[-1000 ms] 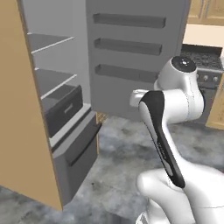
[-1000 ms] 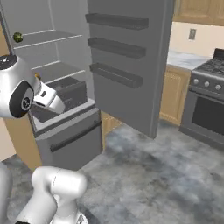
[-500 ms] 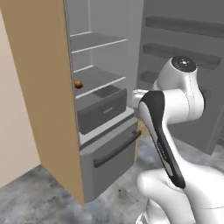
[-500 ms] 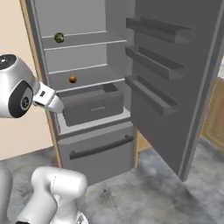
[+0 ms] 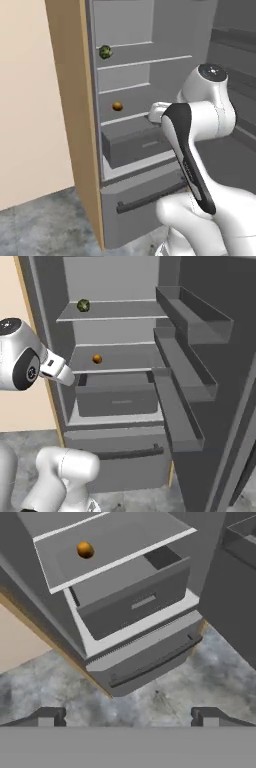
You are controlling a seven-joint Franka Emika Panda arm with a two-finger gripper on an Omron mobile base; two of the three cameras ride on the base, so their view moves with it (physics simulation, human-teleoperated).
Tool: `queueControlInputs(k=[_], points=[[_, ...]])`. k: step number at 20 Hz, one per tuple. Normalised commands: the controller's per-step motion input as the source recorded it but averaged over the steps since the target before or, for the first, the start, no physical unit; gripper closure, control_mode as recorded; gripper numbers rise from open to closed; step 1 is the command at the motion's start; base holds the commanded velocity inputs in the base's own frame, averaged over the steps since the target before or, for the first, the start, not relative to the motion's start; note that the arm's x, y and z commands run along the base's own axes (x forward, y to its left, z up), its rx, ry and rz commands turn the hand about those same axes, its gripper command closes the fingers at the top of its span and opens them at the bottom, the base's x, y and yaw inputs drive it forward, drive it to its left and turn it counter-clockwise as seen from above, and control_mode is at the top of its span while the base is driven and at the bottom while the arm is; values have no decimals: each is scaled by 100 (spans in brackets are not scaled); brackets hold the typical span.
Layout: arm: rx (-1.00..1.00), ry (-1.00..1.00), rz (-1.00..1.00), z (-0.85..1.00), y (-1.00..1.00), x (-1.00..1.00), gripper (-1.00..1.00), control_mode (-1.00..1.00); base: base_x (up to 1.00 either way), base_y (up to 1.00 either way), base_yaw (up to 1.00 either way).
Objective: Open the fridge, remove the mango, broccoli, and chicken drumstick, and place them on any counter.
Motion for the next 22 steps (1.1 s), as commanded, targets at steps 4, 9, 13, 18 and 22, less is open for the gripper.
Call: queueControlInputs(k=[4, 9, 13, 18, 22], points=[[0, 0, 0, 0, 0, 0, -100, 100, 68, -19, 52], [0, 0, 0, 0, 0, 0, -100, 100, 58, -23, 36], [0, -3, 26, 23, -52, 35, -100, -100, 0, 0, 0], [0, -20, 28, 65, -78, 3, -100, -100, 0, 0, 0], [0, -24, 23, 71, -29, 35, -100, -100, 0, 0, 0]])
